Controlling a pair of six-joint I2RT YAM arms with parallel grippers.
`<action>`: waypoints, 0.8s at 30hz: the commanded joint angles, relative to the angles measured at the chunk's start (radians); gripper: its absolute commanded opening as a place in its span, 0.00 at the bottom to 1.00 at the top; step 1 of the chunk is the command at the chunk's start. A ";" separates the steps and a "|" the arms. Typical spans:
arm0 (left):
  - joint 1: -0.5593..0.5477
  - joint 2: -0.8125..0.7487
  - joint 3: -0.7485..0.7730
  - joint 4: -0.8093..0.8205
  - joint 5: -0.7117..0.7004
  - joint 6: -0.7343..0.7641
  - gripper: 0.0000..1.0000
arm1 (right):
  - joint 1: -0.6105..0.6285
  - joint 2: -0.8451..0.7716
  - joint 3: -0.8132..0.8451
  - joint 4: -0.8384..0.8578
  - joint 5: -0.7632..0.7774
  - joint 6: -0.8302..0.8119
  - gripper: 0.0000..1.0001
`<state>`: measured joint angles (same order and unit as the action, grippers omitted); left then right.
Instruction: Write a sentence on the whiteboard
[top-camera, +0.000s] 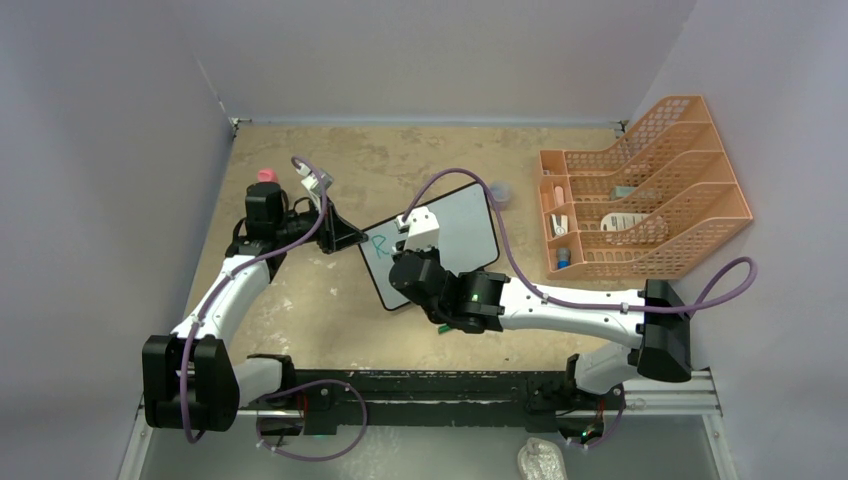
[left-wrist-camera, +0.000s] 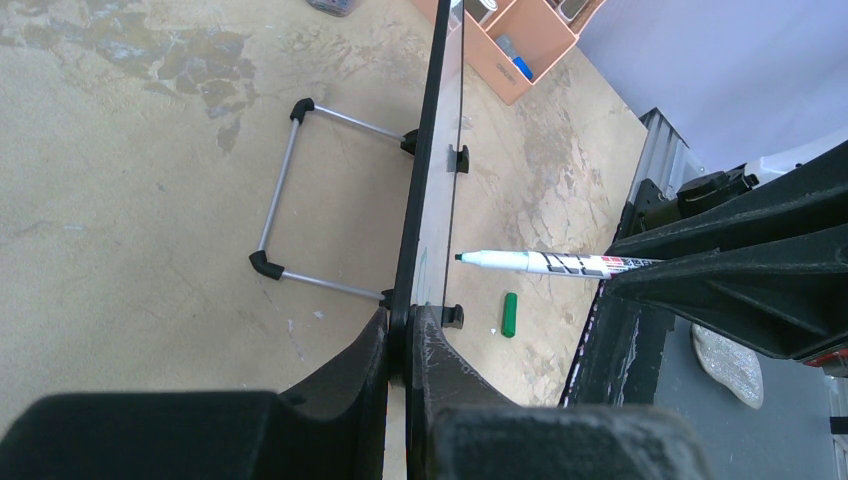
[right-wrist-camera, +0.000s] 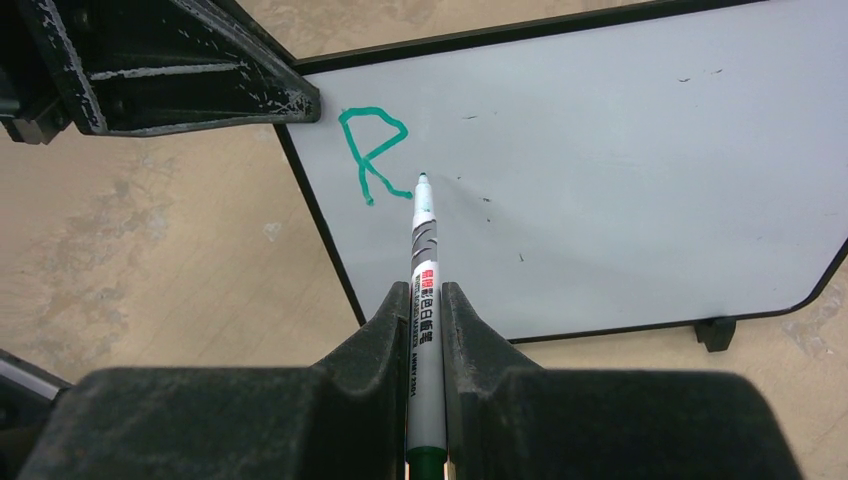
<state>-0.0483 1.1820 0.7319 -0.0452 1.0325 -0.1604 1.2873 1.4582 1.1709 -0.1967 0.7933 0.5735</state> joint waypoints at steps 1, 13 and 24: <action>-0.005 0.002 0.041 0.001 -0.005 0.022 0.00 | -0.005 -0.023 0.007 0.049 0.025 -0.012 0.00; -0.006 0.004 0.041 0.001 -0.002 0.022 0.00 | -0.011 0.000 0.022 0.059 0.055 -0.017 0.00; -0.005 0.004 0.043 0.001 -0.002 0.024 0.00 | -0.019 0.007 0.027 0.074 0.058 -0.026 0.00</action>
<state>-0.0486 1.1824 0.7334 -0.0475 1.0325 -0.1600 1.2747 1.4677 1.1713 -0.1654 0.8036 0.5568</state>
